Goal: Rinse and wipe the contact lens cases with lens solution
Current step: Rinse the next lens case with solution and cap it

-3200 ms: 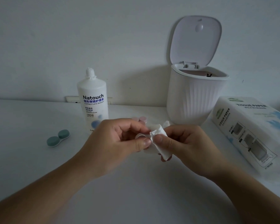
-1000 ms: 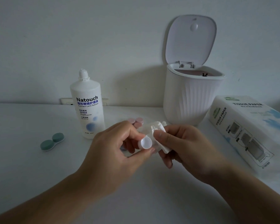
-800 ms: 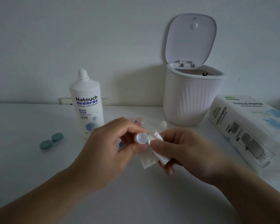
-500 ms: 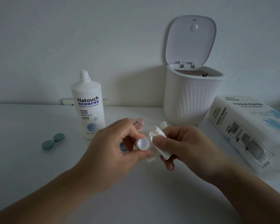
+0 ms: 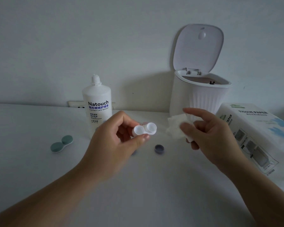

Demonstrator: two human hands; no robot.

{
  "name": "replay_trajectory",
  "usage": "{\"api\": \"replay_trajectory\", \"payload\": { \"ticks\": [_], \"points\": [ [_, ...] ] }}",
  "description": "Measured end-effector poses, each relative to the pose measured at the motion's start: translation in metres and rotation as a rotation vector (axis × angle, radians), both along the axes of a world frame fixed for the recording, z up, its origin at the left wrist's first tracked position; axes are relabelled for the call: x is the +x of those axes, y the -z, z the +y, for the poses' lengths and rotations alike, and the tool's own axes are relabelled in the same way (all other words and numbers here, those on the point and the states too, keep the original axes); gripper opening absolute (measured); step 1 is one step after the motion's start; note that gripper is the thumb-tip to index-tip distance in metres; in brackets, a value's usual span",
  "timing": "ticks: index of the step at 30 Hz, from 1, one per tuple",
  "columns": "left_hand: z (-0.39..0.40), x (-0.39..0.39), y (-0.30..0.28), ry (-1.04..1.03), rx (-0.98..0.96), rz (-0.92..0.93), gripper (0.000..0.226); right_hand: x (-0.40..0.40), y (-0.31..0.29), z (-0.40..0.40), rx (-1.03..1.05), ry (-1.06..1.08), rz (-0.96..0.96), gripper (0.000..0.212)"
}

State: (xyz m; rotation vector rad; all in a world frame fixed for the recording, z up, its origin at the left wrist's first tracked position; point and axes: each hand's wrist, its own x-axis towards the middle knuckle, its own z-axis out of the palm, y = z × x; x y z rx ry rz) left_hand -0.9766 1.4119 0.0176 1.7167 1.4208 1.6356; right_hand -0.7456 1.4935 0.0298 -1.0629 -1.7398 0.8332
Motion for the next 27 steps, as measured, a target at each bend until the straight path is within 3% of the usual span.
{"api": "replay_trajectory", "payload": {
  "ticks": [3,8,11,14,16,19,21,23,27],
  "points": [
    [0.002,-0.002,0.001,0.018,-0.064,-0.058,0.018,0.008,0.004,0.008,0.055,0.136,-0.138,0.007],
    [0.005,-0.004,0.001,0.076,-0.147,-0.078,0.016,0.015,0.009,0.017,0.02,0.305,-0.332,0.018],
    [0.007,-0.006,0.002,0.086,-0.161,-0.096,0.014,0.019,0.01,0.02,0.067,0.401,-0.474,0.012],
    [0.008,-0.008,0.003,0.015,-0.136,-0.041,0.019,0.02,0.003,0.018,0.25,0.56,-0.559,0.025],
    [0.009,-0.008,0.004,0.002,-0.13,-0.014,0.022,0.02,-0.004,0.013,0.445,0.629,-0.509,0.03],
    [0.009,-0.008,0.004,0.048,-0.138,-0.016,0.022,0.014,-0.011,0.003,0.614,0.387,-0.394,0.025],
    [0.009,-0.01,0.004,0.077,-0.157,-0.036,0.022,0.003,-0.017,-0.004,0.366,0.031,-0.315,0.03],
    [0.01,-0.011,0.004,0.065,-0.152,-0.016,0.025,-0.011,-0.024,-0.006,0.05,-0.282,-0.357,0.044],
    [0.01,-0.009,0.004,0.048,-0.119,0.009,0.032,-0.03,-0.025,-0.003,-0.087,-0.462,-0.325,0.029]
  ]
}}
